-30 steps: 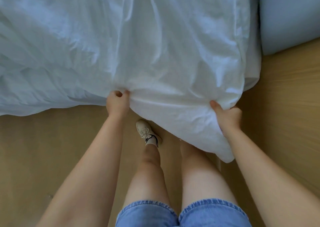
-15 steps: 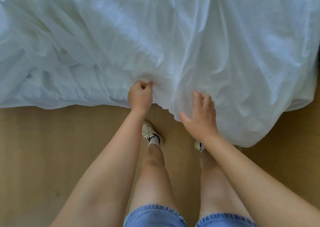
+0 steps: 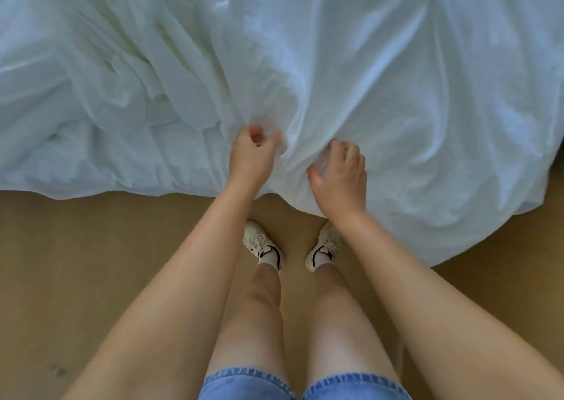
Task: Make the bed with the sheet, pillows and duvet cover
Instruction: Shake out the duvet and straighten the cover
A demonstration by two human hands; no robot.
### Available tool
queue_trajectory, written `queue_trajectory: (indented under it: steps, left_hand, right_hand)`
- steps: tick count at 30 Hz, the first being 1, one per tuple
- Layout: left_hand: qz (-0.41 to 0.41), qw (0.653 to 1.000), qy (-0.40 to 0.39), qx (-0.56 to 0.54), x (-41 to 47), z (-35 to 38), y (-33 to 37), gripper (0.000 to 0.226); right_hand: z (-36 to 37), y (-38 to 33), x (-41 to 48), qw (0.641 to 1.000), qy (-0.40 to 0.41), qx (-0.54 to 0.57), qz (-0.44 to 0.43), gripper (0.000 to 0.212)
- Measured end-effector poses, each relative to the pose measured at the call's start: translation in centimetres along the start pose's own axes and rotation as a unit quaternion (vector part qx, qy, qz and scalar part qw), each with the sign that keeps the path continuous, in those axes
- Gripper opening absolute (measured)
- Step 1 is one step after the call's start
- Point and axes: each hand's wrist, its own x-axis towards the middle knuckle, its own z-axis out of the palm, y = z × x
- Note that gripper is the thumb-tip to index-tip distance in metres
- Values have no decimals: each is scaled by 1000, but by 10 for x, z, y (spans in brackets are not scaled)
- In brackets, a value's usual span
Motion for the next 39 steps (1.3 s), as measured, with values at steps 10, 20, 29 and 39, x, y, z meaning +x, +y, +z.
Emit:
queue_trajectory:
  steps: [10,20,29,39]
  left_hand:
    - [55,966,251,6,35,-48,27,39]
    - [19,983,175,-43,61,-34,73,64]
    - [7,979,196,-48,52,-98,78,26]
    - [-22,961,276,-31,92,-204,86,102]
  right_hand:
    - [-11,-19,31,999,-12,46,-14,45]
    - [-24,-60,72,991,-78,62,-89,57]
    - [-29,-95,107,986,-87,-9,-141,62]
    - [-21,-178,99,983,-50,88,-155,60]
